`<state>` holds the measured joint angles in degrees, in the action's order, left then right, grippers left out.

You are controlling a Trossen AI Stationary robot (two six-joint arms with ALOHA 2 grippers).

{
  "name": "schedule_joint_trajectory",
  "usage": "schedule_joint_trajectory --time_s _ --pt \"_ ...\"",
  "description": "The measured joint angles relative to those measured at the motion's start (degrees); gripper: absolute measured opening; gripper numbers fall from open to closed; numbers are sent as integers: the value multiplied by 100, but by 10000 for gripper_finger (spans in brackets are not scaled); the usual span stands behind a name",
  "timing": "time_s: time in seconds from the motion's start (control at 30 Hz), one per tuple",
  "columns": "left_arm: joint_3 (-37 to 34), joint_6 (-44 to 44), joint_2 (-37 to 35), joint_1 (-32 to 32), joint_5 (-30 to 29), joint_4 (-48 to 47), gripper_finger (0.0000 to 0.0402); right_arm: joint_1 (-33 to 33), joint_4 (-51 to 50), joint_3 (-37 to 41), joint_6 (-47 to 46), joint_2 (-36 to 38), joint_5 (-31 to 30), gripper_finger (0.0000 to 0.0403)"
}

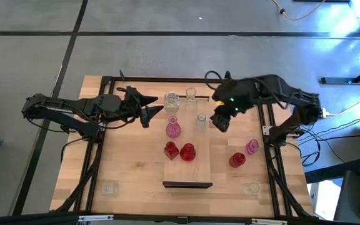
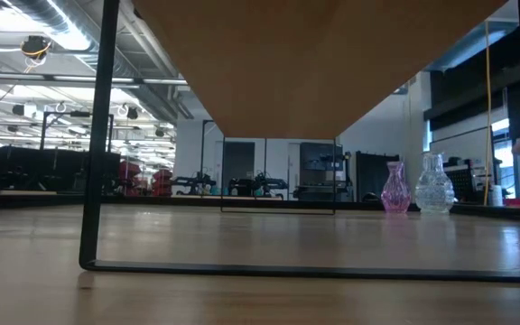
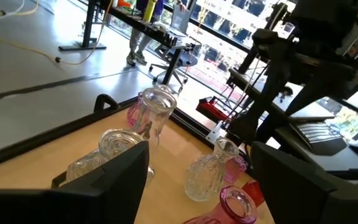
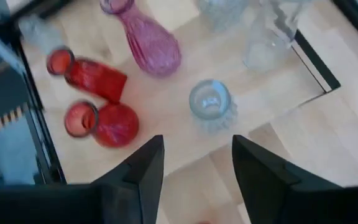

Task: Sort vases onto shelf
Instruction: Put the transparent vase on the shelf aligned with the other transparent vases

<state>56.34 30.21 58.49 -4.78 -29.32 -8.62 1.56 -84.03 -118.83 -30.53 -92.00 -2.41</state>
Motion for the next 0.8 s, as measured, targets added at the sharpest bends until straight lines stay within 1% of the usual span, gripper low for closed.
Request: schedule_joint_trajectory --time_s 0.07,0.17,0.37,0.53,0.67,0.73,0.8 --pt "0 -119 3 -2 0 -2 274 257 438 434 -434 225 -261 172" --pt "0 -353 6 0 -20 0 274 524 1276 1381 -1059 592 -491 172" --pt "0 -401 6 0 -120 0 274 718 3138 3777 -2466 1452 -451 172" --pt "0 -398 4 -2 -122 -3 274 710 5159 5527 -3667 2355 -509 171" --pt "0 -436 5 0 -127 -4 274 704 6313 6641 -4669 2781 -604 153" --pt "0 -526 4 0 -129 -5 274 704 6901 7071 -5043 2812 -599 141" --pt "0 -532 6 -2 -131 -7 274 704 7695 7432 -5327 2803 -601 130"
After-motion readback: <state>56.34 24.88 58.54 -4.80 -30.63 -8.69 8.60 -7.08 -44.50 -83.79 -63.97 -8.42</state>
